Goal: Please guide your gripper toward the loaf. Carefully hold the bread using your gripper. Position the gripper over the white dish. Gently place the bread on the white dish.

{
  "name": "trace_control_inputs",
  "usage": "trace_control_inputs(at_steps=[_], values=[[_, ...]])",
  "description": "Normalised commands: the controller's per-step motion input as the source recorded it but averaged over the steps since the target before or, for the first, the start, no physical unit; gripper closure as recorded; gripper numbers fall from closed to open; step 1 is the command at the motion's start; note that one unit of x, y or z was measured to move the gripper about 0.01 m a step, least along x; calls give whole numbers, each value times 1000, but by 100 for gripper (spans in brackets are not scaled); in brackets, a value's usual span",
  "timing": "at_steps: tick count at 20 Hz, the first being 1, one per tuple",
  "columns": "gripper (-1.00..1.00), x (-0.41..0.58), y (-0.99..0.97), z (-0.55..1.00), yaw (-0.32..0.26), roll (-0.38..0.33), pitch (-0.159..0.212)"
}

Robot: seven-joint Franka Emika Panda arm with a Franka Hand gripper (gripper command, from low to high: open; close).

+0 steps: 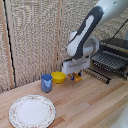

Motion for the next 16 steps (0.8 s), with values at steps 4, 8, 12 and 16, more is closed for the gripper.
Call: trace_control_inputs(at_steps=[4,8,12,16], values=[[100,0,561,974,2,0,30],[100,0,814,814,9,0,49],[100,0,884,681,0,0,51],[100,6,922,506,0,0,61]])
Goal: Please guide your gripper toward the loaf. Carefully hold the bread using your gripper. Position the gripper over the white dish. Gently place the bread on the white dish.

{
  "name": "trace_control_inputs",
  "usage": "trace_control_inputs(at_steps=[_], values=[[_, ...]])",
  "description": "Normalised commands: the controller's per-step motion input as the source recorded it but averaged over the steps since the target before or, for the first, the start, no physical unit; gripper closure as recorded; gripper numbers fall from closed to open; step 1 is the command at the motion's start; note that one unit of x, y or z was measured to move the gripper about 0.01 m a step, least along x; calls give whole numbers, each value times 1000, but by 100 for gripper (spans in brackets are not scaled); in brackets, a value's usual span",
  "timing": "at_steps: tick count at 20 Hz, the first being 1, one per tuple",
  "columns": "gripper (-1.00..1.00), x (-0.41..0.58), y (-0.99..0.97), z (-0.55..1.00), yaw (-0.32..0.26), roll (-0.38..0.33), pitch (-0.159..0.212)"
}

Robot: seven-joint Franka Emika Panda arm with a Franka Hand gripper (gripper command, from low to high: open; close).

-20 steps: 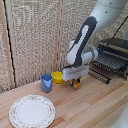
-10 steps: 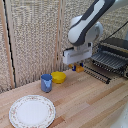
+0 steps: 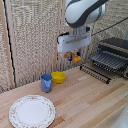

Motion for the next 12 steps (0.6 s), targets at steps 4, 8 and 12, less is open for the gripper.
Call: trace_control_inputs(at_steps=[4,8,12], values=[[100,25,963,251,0,-9,51],[100,32,985,64,0,-19,34],[100,41,999,-6,0,-25,20]])
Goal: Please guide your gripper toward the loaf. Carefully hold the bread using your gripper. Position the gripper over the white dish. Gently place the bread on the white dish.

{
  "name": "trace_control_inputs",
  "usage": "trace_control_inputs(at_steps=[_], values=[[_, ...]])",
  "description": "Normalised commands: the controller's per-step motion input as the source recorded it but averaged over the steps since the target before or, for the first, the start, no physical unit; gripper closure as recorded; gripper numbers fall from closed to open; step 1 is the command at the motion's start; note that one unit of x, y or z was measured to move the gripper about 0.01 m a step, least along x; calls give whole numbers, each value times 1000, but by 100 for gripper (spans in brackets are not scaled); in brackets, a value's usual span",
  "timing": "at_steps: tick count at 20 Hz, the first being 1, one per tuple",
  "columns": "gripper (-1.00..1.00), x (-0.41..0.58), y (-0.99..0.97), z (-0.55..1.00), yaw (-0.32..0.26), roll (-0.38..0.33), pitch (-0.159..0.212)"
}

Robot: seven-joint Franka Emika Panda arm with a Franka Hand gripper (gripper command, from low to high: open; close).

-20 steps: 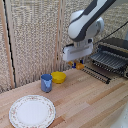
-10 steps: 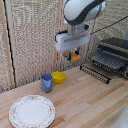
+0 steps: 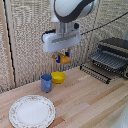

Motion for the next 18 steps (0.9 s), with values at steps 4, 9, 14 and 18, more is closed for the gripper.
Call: trace_control_inputs(at_steps=[4,9,14,18], values=[[100,49,1000,-94,0,-28,4],[100,100,993,-266,0,-51,0],[100,123,863,-423,15,-90,14],[100,114,601,-437,53,-88,18]])
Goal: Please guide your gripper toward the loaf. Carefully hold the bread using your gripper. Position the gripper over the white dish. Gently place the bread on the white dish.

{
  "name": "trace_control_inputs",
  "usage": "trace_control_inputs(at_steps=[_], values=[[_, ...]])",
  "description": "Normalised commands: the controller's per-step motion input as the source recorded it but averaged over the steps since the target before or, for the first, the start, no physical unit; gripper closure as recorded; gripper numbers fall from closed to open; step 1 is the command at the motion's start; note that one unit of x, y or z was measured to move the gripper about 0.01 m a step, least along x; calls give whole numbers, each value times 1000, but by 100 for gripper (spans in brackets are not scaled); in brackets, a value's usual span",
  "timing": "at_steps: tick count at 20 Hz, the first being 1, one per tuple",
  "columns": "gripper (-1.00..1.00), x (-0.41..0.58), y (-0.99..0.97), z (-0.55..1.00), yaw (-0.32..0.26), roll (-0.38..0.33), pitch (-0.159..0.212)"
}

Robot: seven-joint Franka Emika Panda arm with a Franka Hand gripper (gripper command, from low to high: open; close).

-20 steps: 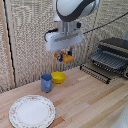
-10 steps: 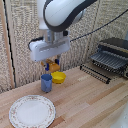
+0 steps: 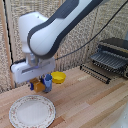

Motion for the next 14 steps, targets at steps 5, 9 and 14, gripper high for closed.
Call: trace_control_inputs(at_steps=[5,9,14], values=[[100,279,201,-346,57,-86,-1],[100,389,29,-326,63,-94,0],[100,300,47,-327,58,-62,0]])
